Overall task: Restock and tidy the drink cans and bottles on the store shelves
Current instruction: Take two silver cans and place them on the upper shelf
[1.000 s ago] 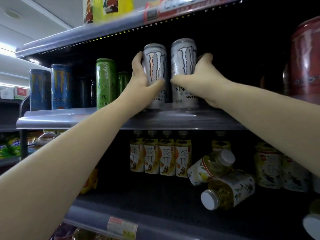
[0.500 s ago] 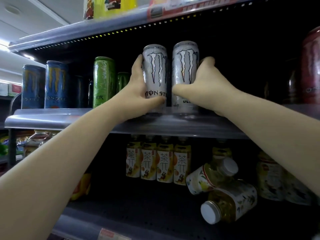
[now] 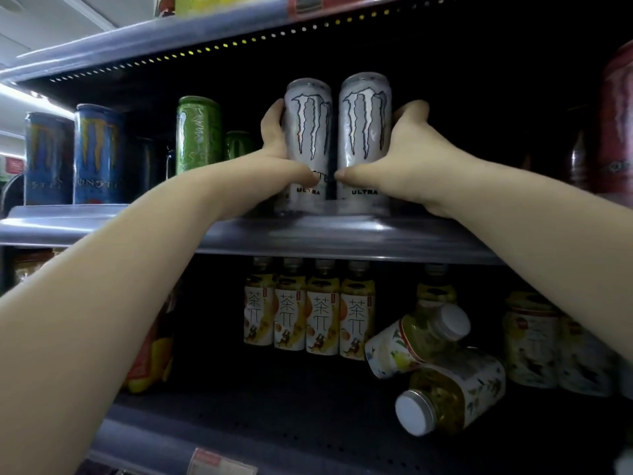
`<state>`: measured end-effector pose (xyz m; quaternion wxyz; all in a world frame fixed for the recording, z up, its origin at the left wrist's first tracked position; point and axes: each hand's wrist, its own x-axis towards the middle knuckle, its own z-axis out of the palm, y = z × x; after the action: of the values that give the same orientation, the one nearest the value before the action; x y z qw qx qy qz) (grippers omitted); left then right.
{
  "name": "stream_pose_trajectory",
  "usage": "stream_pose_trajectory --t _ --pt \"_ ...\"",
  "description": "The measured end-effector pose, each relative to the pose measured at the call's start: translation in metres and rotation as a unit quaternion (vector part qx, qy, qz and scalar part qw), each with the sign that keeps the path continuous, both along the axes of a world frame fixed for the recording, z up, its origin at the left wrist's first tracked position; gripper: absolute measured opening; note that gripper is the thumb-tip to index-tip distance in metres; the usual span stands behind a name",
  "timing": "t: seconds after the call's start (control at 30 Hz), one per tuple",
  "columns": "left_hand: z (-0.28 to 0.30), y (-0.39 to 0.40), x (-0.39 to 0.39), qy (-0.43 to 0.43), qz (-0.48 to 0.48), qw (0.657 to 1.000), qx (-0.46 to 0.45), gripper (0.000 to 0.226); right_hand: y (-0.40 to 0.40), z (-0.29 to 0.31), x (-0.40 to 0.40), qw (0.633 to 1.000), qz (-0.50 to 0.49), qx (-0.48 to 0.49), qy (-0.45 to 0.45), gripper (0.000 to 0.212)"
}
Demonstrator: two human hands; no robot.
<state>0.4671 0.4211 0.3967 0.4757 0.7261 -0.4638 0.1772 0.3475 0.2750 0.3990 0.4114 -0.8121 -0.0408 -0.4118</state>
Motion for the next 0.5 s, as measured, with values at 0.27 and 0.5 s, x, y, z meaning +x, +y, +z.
stream_pose_trajectory --t 0.27,0.5 --pt "-0.001 0.003 0.008 0.006 -0.028 0.999 0.042 0.109 -0.001 -0.003 0.002 0.994 -0.084 -0.051 -0.037 0.029" --pt "-0.003 -0.004 -0.003 0.003 0.068 0.998 0.011 0.093 -0.002 -0.002 0.003 0.994 -0.094 -0.036 -0.038 0.054"
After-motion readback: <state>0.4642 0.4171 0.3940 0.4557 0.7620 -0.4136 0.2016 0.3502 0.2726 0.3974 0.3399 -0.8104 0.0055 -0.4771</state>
